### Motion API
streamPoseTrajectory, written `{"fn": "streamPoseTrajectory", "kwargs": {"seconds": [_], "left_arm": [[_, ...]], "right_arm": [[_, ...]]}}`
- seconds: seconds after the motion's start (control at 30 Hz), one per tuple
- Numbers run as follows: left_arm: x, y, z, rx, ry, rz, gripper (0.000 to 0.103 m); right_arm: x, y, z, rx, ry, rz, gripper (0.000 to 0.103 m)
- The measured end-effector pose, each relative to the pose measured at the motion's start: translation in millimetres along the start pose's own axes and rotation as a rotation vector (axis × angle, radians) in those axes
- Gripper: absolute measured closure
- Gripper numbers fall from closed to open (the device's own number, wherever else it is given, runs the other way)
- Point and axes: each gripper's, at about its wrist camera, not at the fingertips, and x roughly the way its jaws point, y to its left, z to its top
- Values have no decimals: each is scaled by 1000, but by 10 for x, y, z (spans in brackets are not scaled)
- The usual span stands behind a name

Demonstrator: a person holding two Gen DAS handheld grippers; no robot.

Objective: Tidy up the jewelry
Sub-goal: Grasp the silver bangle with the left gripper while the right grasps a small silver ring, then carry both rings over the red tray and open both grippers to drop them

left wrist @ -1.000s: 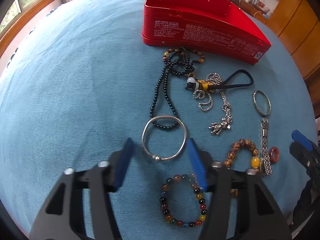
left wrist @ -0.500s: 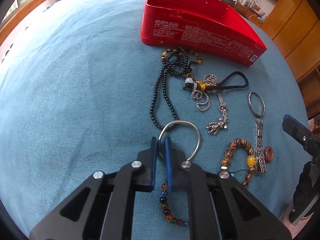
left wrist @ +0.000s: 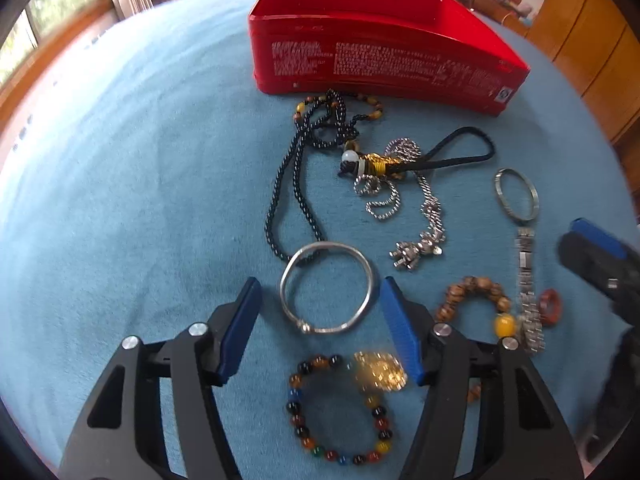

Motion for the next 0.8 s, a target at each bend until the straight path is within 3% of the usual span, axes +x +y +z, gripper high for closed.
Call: {"fn": "streamPoseTrajectory", "kwargs": {"seconds": [0.07, 0.17, 0.4, 0.57, 0.8], "left_arm": [[10, -97, 11, 21, -20, 17, 56], [13, -158, 20, 30, -28, 27, 56], [-37, -35, 57, -11, -36, -74, 56], [-269, 112, 38, -26, -99, -104, 56], [-457, 355, -230, -69, -116, -104, 56]], "right_arm": [[-18, 6, -10, -5, -5, 1, 19], [-7, -14, -22, -1, 2, 4, 19], [110, -128, 30, 36, 34, -24, 19], [200, -163, 111, 49, 48, -61, 19], [468, 17, 222, -29, 79, -172, 22]]}}
